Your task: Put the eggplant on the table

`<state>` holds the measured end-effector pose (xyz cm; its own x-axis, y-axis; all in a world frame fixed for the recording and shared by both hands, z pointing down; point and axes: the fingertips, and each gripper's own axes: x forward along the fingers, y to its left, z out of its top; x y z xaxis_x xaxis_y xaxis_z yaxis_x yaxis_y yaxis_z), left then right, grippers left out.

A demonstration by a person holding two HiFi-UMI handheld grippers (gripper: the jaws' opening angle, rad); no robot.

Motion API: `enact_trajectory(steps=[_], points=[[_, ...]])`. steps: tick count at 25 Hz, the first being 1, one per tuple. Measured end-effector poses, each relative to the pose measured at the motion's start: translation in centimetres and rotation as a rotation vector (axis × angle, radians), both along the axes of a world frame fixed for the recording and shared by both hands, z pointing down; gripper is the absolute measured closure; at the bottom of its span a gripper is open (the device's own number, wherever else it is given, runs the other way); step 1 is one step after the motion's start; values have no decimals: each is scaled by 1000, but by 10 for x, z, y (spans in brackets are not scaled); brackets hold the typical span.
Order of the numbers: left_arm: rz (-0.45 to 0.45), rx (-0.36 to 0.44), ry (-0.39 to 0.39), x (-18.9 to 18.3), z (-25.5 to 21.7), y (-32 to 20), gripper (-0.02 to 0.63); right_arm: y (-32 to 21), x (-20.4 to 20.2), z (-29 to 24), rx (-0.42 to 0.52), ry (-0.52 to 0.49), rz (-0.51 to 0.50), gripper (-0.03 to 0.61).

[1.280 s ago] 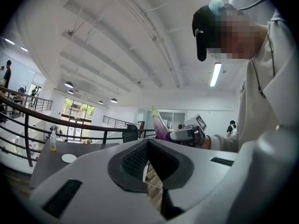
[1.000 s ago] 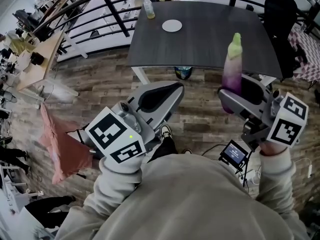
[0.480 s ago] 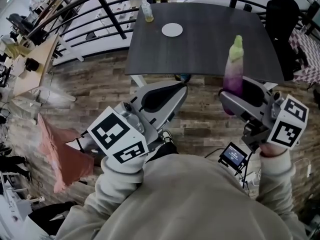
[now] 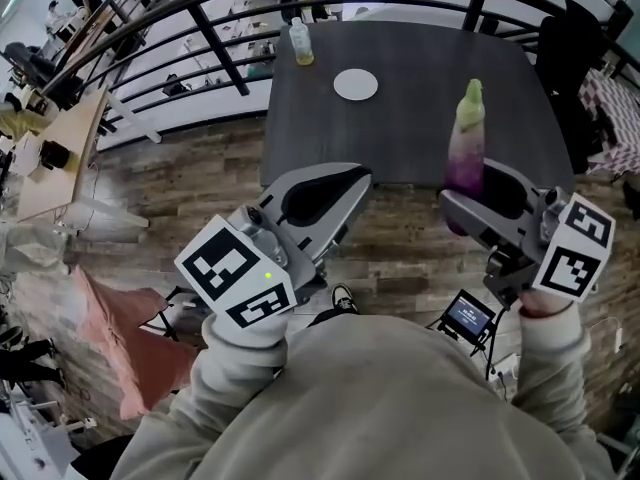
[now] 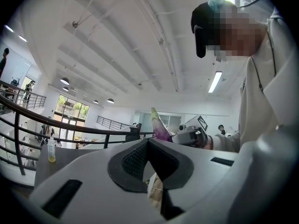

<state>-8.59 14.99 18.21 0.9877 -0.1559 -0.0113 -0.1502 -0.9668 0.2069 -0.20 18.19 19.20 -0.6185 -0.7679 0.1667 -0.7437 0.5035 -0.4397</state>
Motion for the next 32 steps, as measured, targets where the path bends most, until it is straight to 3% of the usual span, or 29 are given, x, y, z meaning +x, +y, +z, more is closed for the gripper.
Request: enact_trajectory(steps=[4,12,18,27,32], points=[[21,-9,4,0,4,-27,609,-25,0,0,1,5,28,333],[34,-34,-6,33,23,-46,609,-45,40,14,-18,-31,51,333],[9,-40,-14,49,15,-76,609,-79,54,6,-18,-34,23,333],[-25,-15,-22,115,18,-138,609,-145,122,11,2,-34,-19,333],[-15,-3,-25,120,8,-144,609,-154,124,3,14,-37,-26,333]])
